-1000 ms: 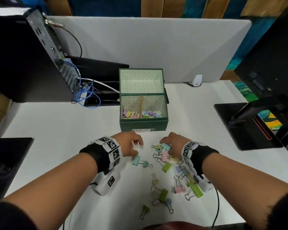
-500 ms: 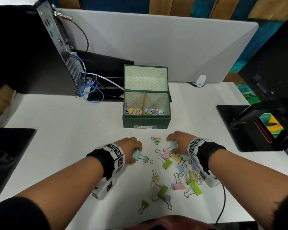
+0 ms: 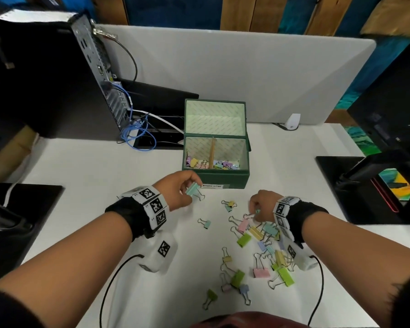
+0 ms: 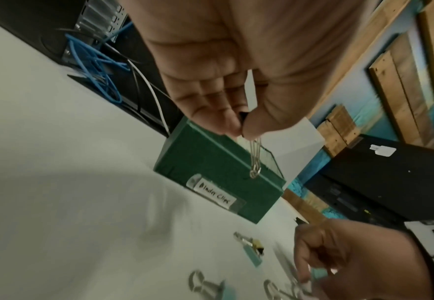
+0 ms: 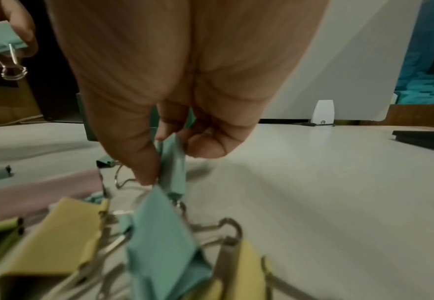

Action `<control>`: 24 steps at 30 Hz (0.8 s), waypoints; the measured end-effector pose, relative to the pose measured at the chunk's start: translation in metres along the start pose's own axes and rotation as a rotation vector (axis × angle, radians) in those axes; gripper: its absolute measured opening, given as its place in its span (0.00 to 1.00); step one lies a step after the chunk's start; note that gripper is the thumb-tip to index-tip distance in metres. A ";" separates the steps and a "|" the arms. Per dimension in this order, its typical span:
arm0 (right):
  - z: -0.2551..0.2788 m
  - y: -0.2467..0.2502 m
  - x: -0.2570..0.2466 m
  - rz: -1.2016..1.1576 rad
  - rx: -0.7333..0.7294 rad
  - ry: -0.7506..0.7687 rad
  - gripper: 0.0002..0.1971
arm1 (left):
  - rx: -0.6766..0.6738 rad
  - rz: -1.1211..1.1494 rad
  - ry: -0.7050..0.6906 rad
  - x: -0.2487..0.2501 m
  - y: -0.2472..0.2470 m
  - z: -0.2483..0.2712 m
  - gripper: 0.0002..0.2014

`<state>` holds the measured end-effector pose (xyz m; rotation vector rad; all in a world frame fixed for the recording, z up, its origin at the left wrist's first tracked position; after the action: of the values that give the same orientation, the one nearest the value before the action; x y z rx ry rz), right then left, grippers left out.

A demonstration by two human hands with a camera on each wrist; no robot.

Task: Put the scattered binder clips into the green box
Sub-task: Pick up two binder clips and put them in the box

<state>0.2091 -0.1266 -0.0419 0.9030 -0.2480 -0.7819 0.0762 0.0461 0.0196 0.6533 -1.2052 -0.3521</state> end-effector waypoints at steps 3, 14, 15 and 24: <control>0.004 0.009 0.000 -0.031 -0.011 0.008 0.03 | 0.103 0.049 -0.018 0.001 0.018 -0.001 0.20; 0.008 0.116 -0.062 -0.889 0.244 0.096 0.12 | 0.315 0.140 0.134 -0.016 0.054 -0.018 0.15; 0.007 0.119 -0.068 -0.907 0.240 0.122 0.15 | 0.316 0.120 0.133 -0.014 0.055 -0.021 0.15; 0.012 0.096 -0.048 -0.772 0.348 0.142 0.17 | 0.353 0.057 0.111 -0.006 0.056 -0.046 0.19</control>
<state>0.2180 -0.0649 0.0466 1.4060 0.1127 -1.4038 0.1123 0.1056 0.0410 0.9280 -1.1870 -0.0525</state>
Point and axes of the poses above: each hand's wrist, its own z-axis away from the middle knuckle, its own y-axis out of the back of the hand, x = y × z, the point moved 8 cm from there along -z, towards the middle knuckle, and after that the axes turned 2 degrees about -x, right-handed, at the moved point
